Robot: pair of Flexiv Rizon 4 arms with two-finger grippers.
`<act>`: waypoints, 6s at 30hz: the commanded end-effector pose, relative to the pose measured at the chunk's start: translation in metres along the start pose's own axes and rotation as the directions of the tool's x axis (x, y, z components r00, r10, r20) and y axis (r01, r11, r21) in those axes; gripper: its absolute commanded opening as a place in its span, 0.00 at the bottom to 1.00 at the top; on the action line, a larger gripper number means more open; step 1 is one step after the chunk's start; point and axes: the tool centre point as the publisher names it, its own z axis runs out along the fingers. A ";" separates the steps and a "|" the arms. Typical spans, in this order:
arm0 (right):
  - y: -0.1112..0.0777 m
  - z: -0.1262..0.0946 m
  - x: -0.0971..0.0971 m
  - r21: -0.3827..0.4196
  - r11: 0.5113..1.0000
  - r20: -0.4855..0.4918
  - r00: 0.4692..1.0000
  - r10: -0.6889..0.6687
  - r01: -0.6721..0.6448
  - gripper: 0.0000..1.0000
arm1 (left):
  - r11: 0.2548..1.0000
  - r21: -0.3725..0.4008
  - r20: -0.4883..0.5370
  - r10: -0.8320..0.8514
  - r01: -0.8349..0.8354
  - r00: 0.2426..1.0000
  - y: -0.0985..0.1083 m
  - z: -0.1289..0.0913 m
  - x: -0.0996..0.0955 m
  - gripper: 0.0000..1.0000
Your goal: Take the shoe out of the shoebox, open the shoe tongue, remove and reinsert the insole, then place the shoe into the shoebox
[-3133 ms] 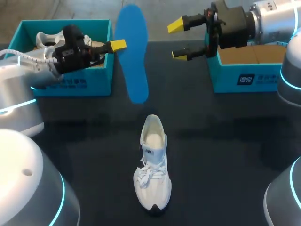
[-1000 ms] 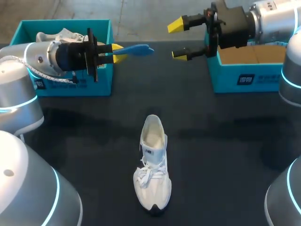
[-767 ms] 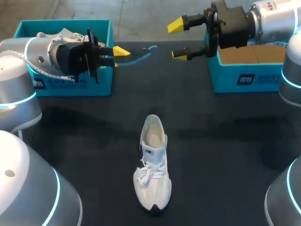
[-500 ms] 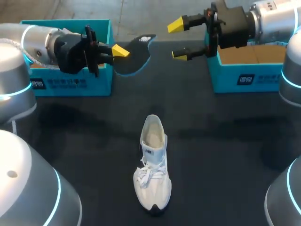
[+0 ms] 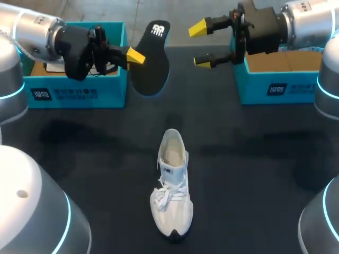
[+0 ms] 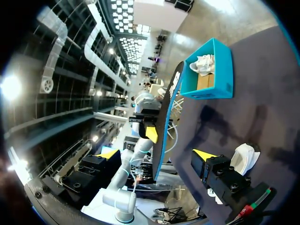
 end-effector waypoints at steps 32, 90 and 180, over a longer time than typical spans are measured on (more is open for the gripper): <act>-0.002 0.007 -0.006 0.005 1.000 0.001 1.000 0.012 -0.012 1.00 | 0.984 -0.068 -0.040 0.165 -0.167 0.985 0.002 -0.002 0.003 0.00; -0.016 0.069 -0.021 0.012 0.998 -0.013 0.998 -0.055 0.055 0.44 | 0.969 -0.153 -0.056 0.186 -0.193 0.981 0.021 0.020 0.007 0.00; -0.019 0.052 -0.055 -0.069 0.907 0.039 0.909 -0.414 0.416 0.00 | 0.974 -0.125 -0.191 -0.211 0.190 0.959 -0.020 -0.024 0.043 1.00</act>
